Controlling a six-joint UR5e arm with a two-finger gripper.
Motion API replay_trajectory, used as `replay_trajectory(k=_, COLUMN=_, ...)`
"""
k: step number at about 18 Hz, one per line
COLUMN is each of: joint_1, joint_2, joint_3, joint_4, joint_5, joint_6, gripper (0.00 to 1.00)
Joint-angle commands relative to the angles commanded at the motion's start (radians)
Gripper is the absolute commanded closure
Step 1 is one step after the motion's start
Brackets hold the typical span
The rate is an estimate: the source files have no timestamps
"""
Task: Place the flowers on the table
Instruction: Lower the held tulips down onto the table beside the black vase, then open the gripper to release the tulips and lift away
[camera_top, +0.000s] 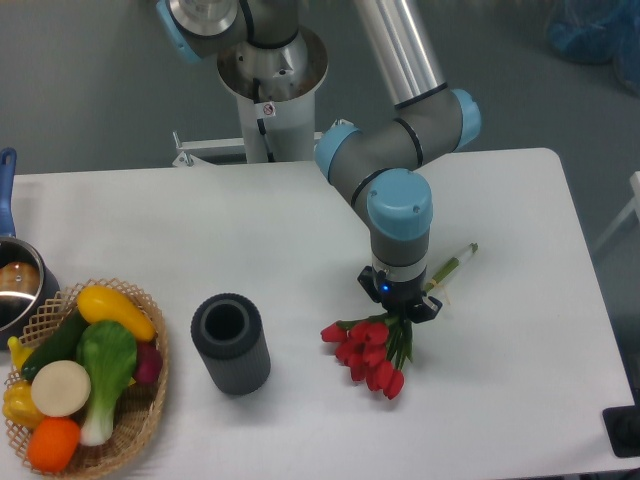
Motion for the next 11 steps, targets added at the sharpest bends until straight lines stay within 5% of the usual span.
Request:
replay_trajectory(k=4, joint_1=0.000, joint_2=-0.002, joint_3=0.008, joint_4=0.002, joint_5=0.002, joint_6=0.006, gripper=0.56)
replay_trajectory(k=8, joint_1=0.003, joint_2=0.009, joint_3=0.049, joint_4=0.008, joint_5=0.000, joint_6=0.008, gripper=0.00)
replay_trajectory(k=11, joint_1=0.011, joint_2=0.044, joint_3=0.084, joint_4=0.011, joint_5=-0.011, joint_6=-0.011, gripper=0.00)
